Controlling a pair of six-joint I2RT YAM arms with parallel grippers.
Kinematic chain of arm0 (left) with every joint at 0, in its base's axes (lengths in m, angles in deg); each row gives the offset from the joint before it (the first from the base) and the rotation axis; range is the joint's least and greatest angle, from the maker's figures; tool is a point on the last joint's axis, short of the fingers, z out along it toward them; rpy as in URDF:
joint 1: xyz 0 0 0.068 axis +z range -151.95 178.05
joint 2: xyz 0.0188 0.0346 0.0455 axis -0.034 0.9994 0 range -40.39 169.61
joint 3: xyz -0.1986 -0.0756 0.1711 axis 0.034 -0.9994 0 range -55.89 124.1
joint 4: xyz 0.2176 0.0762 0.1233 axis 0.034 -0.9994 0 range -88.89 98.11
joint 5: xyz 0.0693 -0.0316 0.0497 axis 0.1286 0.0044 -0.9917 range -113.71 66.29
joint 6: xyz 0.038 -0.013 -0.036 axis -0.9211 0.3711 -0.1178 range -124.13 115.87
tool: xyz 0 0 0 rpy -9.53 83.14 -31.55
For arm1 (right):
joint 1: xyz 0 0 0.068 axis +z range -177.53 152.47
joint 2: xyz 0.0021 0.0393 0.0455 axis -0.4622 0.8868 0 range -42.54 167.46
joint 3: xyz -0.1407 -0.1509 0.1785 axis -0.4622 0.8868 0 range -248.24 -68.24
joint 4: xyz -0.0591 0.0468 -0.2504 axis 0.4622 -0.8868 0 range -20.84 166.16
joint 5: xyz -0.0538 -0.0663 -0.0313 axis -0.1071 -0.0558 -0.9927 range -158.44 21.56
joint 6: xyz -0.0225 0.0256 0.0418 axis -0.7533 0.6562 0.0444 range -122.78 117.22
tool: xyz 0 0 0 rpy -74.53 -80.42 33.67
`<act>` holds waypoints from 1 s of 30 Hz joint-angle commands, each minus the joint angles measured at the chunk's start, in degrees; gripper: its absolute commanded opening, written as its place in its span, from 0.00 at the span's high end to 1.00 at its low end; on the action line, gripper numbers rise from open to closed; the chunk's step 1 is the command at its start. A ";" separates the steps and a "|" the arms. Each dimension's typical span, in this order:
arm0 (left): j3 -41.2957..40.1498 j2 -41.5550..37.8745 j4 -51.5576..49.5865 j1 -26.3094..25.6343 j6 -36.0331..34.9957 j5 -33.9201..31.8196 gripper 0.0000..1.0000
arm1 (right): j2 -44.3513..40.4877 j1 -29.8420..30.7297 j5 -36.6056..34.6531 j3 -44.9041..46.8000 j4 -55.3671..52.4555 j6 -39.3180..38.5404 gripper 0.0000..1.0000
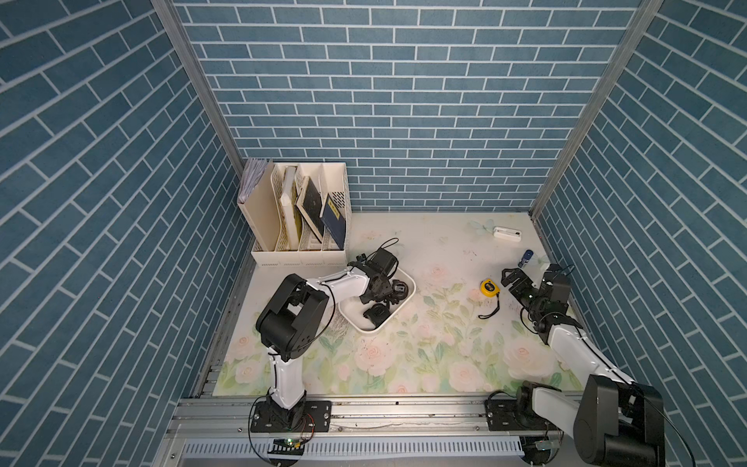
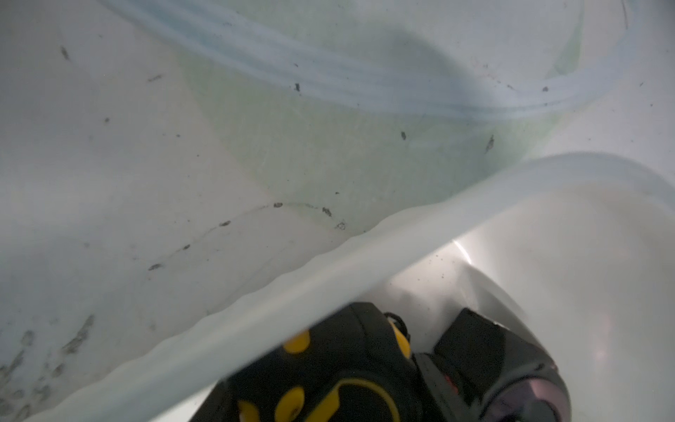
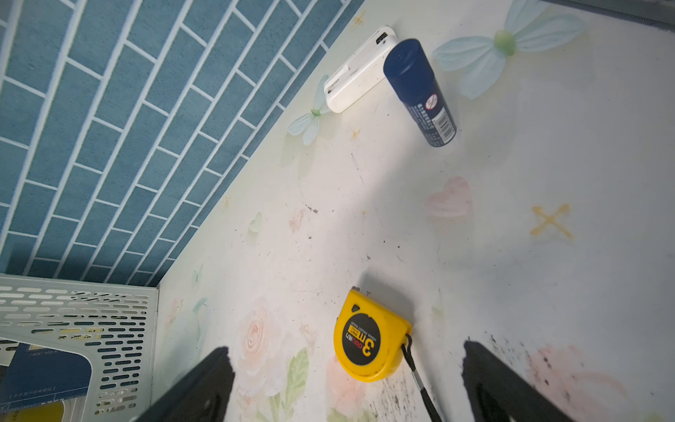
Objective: Take the tape measure out of the storage box
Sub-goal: Pick up the tape measure from the storage box.
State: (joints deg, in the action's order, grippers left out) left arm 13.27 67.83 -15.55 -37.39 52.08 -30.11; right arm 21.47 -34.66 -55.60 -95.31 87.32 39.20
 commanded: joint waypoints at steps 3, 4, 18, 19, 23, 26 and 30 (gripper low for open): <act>0.31 -1.17 -2.68 -0.07 0.27 -1.37 1.00 | -0.11 0.28 1.47 0.76 2.50 -0.40 0.00; 0.34 -1.73 -2.75 -0.10 0.25 -1.64 1.00 | 0.04 0.27 1.93 0.72 2.75 -0.40 0.00; 4.78 -15.95 -5.18 -0.07 0.11 0.34 1.00 | 1.24 11.74 16.70 0.82 16.53 -5.21 0.02; 4.99 -16.69 -4.87 -0.07 0.47 0.94 1.00 | 1.49 13.25 17.13 0.75 17.40 -5.56 0.02; 4.44 -19.02 -0.44 0.17 3.47 5.68 1.00 | 2.88 19.31 18.32 0.79 23.01 -5.12 0.02; 4.08 -20.02 4.54 0.35 5.54 10.63 1.00 | 4.63 23.28 19.10 0.34 27.57 -3.09 0.02; 5.48 -19.83 7.68 0.28 7.39 15.15 1.00 | 8.08 28.96 19.42 -1.08 34.41 -0.55 0.04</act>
State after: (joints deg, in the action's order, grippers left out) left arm 17.36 48.71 -12.60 -37.21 57.37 -19.83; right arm 27.72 -8.55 -37.81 -94.59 113.79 36.68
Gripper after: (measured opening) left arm 0.687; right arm 0.967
